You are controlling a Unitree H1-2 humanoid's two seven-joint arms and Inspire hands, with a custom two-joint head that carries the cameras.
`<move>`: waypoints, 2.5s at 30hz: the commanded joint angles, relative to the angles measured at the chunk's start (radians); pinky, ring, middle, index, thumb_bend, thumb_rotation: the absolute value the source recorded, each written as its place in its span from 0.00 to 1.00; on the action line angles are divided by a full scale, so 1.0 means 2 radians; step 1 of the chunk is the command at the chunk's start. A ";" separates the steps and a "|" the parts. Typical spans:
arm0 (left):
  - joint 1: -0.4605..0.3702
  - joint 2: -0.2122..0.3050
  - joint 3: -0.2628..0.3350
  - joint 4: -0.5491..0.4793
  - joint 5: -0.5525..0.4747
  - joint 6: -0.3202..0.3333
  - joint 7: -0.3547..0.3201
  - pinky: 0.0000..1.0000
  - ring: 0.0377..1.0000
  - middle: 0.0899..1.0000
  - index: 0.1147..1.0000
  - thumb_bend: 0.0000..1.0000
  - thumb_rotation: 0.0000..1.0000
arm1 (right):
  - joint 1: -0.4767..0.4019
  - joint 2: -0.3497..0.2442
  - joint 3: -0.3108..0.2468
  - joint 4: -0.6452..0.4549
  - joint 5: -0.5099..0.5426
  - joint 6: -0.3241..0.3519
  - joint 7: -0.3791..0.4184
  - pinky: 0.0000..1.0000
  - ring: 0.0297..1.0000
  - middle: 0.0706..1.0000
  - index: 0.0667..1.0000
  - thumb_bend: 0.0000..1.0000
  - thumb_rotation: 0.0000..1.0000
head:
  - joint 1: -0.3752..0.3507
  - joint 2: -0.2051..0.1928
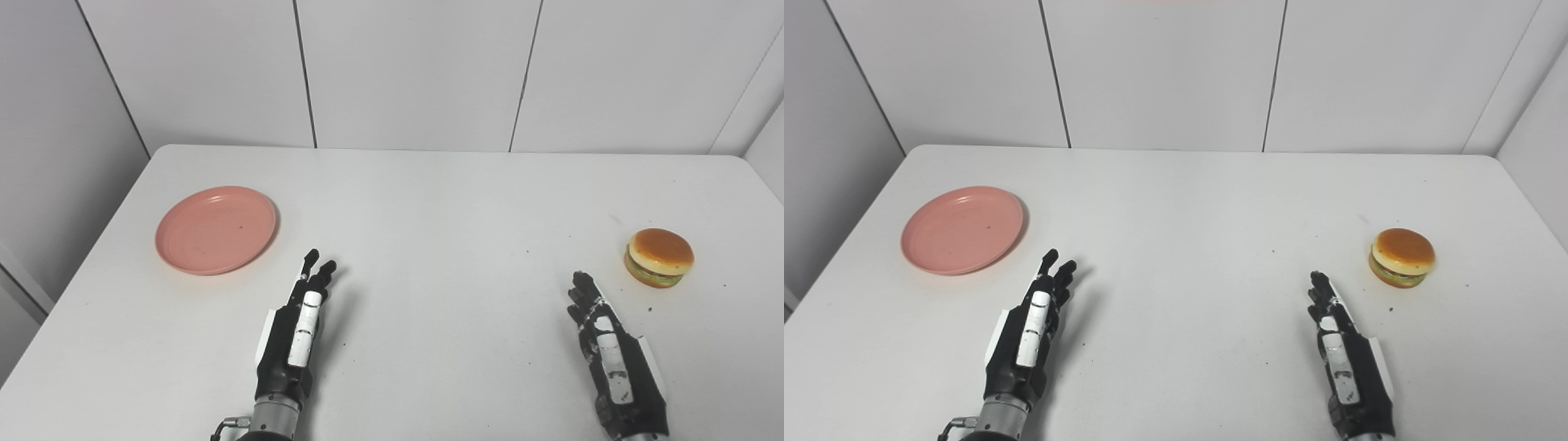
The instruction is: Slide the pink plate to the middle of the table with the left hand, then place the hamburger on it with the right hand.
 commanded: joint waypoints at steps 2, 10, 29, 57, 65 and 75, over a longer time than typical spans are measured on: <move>0.052 0.011 0.007 -0.005 -0.008 -0.022 -0.003 1.00 0.97 0.91 0.95 0.64 0.92 | 0.025 -0.007 0.009 -0.010 0.000 -0.033 0.007 1.00 0.99 0.97 0.92 0.85 0.90 | -0.007 -0.003; 0.053 0.014 0.011 0.001 -0.011 -0.029 -0.007 1.00 0.98 0.93 0.96 0.65 0.91 | 0.028 -0.006 0.015 -0.014 -0.005 -0.032 0.002 1.00 0.99 0.97 0.92 0.87 0.90 | -0.012 -0.010; 0.058 0.015 0.010 -0.002 -0.012 -0.031 -0.006 1.00 0.98 0.93 0.96 0.65 0.91 | 0.033 -0.006 0.018 -0.014 -0.005 -0.034 0.003 1.00 0.99 0.97 0.92 0.86 0.91 | -0.014 -0.017; 0.036 -0.010 -0.019 0.089 0.019 -0.105 0.020 0.99 0.95 0.90 0.92 0.46 0.90 | 0.003 -0.036 -0.004 0.106 0.030 -0.121 0.031 1.00 1.00 0.99 0.94 0.88 0.93 | 0.081 -0.126; 0.024 -0.011 -0.023 0.121 0.024 -0.129 0.027 0.95 0.93 0.88 0.91 0.36 0.83 | -0.007 -0.044 -0.003 0.138 0.043 -0.141 0.035 1.00 1.00 1.00 0.95 0.85 0.93 | 0.110 -0.148; 0.019 -0.014 -0.024 0.130 0.032 -0.134 0.036 0.89 0.90 0.86 0.88 0.32 0.72 | -0.011 -0.045 -0.002 0.148 0.044 -0.143 0.033 1.00 1.00 1.00 0.97 0.88 0.95 | 0.114 -0.157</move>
